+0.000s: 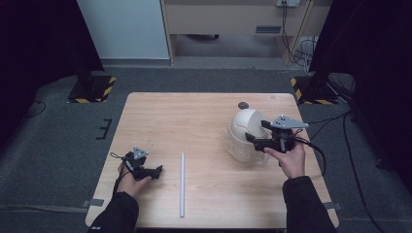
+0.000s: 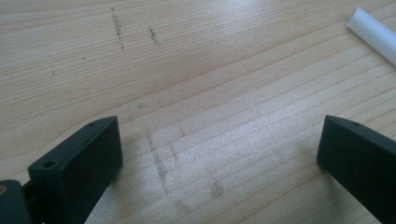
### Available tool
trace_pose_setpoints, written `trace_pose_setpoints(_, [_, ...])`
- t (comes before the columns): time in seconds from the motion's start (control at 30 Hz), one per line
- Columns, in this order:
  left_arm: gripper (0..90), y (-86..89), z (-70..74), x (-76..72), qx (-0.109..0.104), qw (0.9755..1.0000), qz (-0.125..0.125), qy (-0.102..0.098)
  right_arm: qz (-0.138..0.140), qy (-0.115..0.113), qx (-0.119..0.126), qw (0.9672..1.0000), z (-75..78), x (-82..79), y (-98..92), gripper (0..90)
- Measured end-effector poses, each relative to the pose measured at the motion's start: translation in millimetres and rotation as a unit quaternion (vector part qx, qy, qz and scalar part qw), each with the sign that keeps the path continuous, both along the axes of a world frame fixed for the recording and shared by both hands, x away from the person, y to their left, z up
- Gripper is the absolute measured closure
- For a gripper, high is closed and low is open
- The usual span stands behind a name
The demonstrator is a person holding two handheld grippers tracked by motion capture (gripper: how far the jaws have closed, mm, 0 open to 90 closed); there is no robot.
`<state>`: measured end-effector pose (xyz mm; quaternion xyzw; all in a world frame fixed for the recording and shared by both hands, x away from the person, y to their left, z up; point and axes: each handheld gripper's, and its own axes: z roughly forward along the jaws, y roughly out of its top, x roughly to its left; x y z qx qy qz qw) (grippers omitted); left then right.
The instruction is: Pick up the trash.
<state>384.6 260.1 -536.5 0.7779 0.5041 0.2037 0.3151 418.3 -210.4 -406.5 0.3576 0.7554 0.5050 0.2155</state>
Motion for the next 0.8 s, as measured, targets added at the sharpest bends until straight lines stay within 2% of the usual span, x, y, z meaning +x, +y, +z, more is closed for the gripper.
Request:
trace_pose_setpoints(0.2, [0.0, 0.0, 0.0, 0.0, 0.000, 1.0000, 0.000, 0.000, 0.006, 0.015, -0.014, 0.9998, -5.6, 0.7, 5.1, 19.0])
trace_pose_setpoints(0.43, [0.0, 0.0, 0.0, 0.0, 0.000, 1.0000, 0.000, 0.000, 0.007, 0.034, -0.011, 0.9993, -15.6, 3.1, 6.0, 19.7])
trace_pose_setpoints(0.7, [0.0, 0.0, 0.0, 0.0, 0.000, 1.0000, 0.000, 0.000, 0.013, 0.045, -0.007, 0.9989, -20.2, 5.7, 10.3, 18.6])
trace_pose_setpoints(0.8, [0.0, 0.0, 0.0, 0.0, 0.000, 1.0000, 0.000, 0.000, 0.020, 0.050, -0.012, 0.9985, -23.3, 8.2, 13.8, 18.9])
